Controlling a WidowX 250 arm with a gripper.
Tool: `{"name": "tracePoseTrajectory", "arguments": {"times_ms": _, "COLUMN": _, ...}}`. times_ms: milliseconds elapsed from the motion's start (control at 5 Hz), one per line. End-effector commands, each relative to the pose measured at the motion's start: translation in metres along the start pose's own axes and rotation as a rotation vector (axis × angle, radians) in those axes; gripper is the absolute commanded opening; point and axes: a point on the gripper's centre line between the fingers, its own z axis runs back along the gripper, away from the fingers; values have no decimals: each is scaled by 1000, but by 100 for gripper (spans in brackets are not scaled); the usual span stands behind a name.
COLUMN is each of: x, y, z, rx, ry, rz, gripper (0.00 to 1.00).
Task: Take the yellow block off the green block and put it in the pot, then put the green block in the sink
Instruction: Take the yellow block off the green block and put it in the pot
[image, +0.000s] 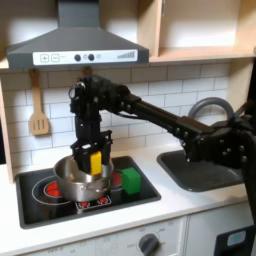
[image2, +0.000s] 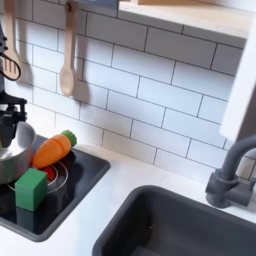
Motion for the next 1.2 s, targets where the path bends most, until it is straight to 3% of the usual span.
{"name": "tracePoseTrajectory", "arguments": {"times_ms": 0, "x": 10, "y": 2, "z": -20, "rx": 21, "ry": 24, "rz": 4, "gripper": 0}}
{"name": "tracePoseTrajectory", "arguments": {"times_ms": 200, "x": 12, "y": 4, "z": -31, "rx": 40, "ry": 40, "rz": 5, "gripper": 0}}
{"name": "tracePoseTrajectory", "arguments": {"times_ms": 1000, "x": 11, "y": 9, "z": -35, "rx": 49, "ry": 46, "rz": 15, "gripper": 0}}
